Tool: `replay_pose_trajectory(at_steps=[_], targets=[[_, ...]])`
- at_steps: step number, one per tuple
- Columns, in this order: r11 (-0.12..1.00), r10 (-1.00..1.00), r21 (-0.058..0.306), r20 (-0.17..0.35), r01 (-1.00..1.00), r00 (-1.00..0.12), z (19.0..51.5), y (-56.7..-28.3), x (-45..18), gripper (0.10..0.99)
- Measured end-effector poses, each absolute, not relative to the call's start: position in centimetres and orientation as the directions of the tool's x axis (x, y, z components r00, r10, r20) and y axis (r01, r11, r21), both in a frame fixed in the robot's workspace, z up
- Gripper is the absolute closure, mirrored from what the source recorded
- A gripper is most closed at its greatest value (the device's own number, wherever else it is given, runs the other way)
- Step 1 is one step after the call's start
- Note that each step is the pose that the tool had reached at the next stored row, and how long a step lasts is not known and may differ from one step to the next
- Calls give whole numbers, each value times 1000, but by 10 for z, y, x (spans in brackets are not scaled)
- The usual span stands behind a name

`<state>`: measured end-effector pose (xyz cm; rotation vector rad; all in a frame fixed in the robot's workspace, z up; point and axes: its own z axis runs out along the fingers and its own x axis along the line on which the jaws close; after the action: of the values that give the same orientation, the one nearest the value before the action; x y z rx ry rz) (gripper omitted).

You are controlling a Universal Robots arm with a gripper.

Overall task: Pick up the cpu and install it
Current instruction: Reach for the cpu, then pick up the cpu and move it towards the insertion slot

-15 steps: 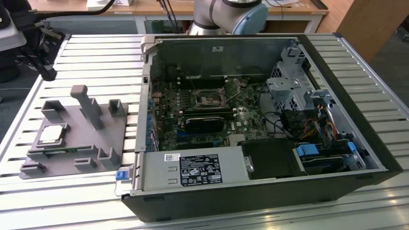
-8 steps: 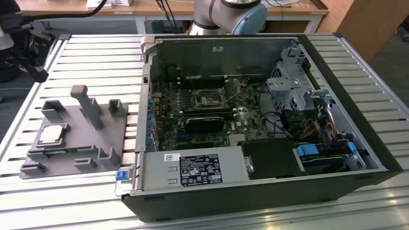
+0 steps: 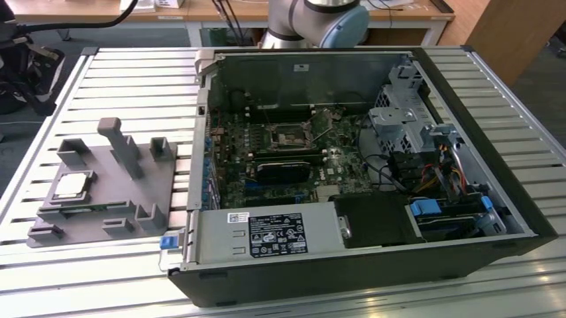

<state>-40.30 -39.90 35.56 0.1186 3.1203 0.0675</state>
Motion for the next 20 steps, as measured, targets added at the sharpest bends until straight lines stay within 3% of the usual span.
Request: replay_pose_trajectory(at_steps=[20], targets=[[996,76,44,-16,75,-997,344,-400,-442,980]])
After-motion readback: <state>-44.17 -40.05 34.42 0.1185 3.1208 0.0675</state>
